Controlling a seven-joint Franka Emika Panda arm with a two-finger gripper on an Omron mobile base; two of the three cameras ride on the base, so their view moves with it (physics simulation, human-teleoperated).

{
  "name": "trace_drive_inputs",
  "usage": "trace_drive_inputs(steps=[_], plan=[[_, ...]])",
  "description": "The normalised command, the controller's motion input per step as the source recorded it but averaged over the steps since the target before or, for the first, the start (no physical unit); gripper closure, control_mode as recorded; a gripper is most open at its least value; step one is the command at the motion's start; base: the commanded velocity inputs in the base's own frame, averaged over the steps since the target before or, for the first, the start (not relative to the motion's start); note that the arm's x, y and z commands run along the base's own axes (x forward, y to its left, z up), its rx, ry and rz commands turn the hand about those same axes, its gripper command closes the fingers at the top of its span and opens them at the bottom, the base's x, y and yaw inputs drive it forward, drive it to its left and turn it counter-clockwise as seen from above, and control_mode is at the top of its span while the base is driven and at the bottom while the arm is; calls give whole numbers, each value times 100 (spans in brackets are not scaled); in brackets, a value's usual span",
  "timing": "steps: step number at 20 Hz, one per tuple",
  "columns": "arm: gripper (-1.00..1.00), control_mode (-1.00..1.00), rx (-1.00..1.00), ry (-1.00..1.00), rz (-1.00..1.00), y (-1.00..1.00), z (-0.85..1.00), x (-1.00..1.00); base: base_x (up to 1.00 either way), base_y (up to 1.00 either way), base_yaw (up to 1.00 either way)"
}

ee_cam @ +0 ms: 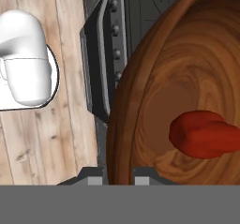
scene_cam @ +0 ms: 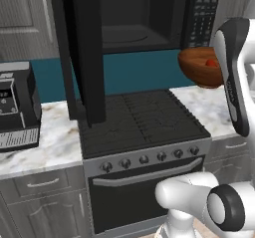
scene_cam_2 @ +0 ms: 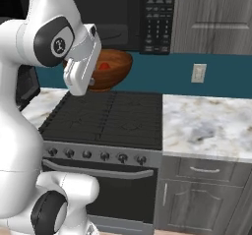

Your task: Pick the bell pepper from the sink and place it in the bowl. Then pick the bowl and place it in the microwave. Then close the microwave door and press the start button.

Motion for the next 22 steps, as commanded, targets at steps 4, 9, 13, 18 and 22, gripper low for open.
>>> trace_drive_inputs(steps=[4, 9, 13, 18, 22], plan=[[100, 100, 0, 0, 0, 0, 0, 0, 38, 0, 21], [100, 100, 0, 0, 0, 0, 0, 0, 37, 0, 17], [100, 100, 0, 0, 0, 0, 0, 0, 33, 0, 16], [100, 100, 0, 0, 0, 0, 0, 0, 47, 0, 14], [100, 100, 0, 0, 0, 0, 0, 0, 32, -1, 13]])
